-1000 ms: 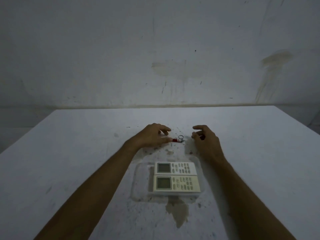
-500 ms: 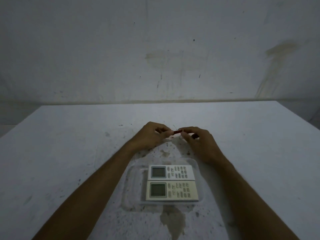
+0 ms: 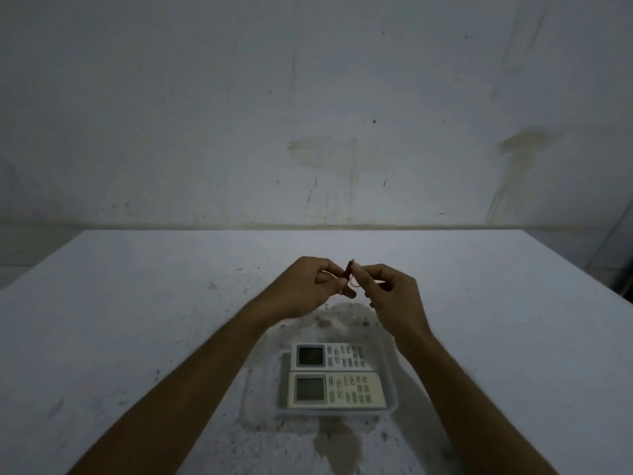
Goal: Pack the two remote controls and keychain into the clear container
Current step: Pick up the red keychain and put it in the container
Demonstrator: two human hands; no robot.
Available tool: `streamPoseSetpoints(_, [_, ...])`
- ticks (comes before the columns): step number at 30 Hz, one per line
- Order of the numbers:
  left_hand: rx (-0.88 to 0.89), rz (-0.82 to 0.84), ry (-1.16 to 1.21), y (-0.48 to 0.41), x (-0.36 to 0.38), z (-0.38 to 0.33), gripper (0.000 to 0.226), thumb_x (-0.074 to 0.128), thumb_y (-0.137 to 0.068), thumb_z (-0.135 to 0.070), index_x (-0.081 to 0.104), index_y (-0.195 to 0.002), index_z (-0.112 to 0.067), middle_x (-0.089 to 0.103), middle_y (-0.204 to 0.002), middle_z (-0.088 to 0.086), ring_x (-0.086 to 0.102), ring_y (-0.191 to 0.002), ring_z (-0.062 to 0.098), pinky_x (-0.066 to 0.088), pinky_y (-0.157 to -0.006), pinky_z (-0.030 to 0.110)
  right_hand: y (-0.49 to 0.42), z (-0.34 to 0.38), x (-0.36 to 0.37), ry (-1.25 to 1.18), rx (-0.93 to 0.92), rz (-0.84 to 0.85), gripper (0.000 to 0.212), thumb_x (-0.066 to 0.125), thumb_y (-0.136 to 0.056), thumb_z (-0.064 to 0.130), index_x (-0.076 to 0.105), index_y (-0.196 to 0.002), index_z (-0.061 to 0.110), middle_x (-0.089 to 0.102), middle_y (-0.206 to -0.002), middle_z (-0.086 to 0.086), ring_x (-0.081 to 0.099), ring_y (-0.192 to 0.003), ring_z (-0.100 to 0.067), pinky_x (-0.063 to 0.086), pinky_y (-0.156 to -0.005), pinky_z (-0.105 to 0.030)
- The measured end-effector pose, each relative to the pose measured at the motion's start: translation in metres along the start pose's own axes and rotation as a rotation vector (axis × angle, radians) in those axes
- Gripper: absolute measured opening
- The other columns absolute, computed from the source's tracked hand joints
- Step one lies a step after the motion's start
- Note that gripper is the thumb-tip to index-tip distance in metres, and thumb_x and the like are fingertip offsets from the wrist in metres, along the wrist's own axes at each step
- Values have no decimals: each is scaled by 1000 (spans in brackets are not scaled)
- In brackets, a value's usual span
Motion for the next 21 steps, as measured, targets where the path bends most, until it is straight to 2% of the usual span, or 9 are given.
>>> streamPoseSetpoints(4, [-31,-102,166,0,9,-1,20,66,-98,-27,68,-113,-15,80,-99,-4,74,-95,7,60,-87,33,3,3,-3,-32,3,44,15,67,-95,32,77,-106,31,78,-82,9,62,-64,4,54,-62,-16])
streamPoseSetpoints(6, [-41,-148,263,1,11,-3,19,69,-96,-22,69,-110,-11,79,-102,4,76,-92,11,62,-83,32,4,3,-6,-50,3,66,16,67,-95,29,77,-109,29,79,-86,7,63,-66,0,56,-64,-19])
streamPoseSetpoints(10, [-44,-176,457,4,8,-7,19,74,-91,-12,72,-108,-4,79,-101,10,77,-93,19,62,-79,31,6,3,-5,-119,41,74,24,71,-93,30,78,-113,21,80,-88,1,65,-71,-11,55,-70,-25])
streamPoseSetpoints(14, [-48,-210,495,6,3,-3,25,80,-83,-7,75,-108,-3,79,-100,10,77,-92,22,62,-82,32,6,0,-1,-137,40,105,27,68,-94,35,78,-117,24,78,-86,-2,59,-71,-12,55,-73,-31])
streamPoseSetpoints(19, [-54,-214,459,13,-3,-6,30,86,-77,-7,74,-104,-2,79,-96,11,77,-92,24,62,-80,31,7,2,0,-194,61,93,28,71,-93,31,77,-119,23,76,-83,4,55,-69,-11,53,-70,-28])
streamPoseSetpoints(21, [-60,-206,435,20,-8,-10,38,87,-77,-9,71,-112,-7,79,-95,11,77,-92,25,62,-82,34,9,5,0,-224,57,135,28,69,-95,29,75,-122,22,78,-89,2,58,-70,-10,52,-70,-28])
Point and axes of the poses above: each hand's wrist, its own y-axis away from the middle knuckle, its own x-axis out of the palm, z = x × y, the point moved 1 cm from there along -y, towards the middle knuckle
